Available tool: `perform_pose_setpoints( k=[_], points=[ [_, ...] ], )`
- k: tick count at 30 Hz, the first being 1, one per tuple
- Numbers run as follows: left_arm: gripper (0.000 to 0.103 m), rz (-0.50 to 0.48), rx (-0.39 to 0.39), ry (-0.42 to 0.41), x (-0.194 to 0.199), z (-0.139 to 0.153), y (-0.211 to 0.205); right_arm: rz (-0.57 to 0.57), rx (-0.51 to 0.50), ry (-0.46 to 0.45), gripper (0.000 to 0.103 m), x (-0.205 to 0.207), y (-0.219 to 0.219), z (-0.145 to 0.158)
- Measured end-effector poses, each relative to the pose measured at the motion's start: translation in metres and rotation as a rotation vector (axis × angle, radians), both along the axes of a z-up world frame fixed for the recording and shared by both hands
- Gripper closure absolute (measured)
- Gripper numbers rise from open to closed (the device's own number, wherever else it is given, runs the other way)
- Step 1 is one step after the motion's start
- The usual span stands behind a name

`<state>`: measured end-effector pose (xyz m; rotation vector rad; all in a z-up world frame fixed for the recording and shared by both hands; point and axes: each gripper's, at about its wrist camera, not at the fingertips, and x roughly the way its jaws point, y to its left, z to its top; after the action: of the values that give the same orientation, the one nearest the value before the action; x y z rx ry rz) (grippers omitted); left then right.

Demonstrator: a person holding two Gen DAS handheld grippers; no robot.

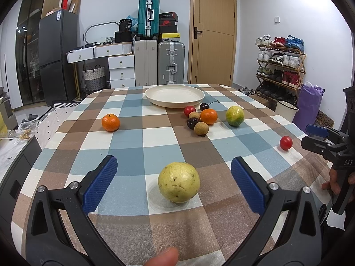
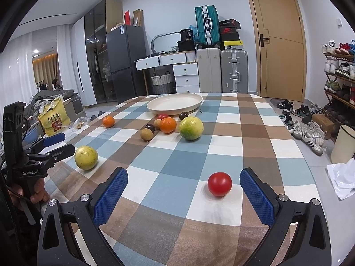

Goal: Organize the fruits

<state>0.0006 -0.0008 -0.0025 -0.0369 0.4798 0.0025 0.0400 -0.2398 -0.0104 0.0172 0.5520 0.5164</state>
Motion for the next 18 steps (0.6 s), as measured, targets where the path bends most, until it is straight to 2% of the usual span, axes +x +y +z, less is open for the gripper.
perform_pose_setpoints(
  k=[12,18],
  points=[
    [0.001,0.001,0.012,0.008,0.0,0.0,-0.001,0.0,-0.032,0.046,0.0,0.01,0.002,0.0],
    [0.001,0.009,0.064,0.082,0.005,-0.002,-0.008,-0.025,-0.082,0.111,0.0,0.021,0.0,-0.004]
  ],
)
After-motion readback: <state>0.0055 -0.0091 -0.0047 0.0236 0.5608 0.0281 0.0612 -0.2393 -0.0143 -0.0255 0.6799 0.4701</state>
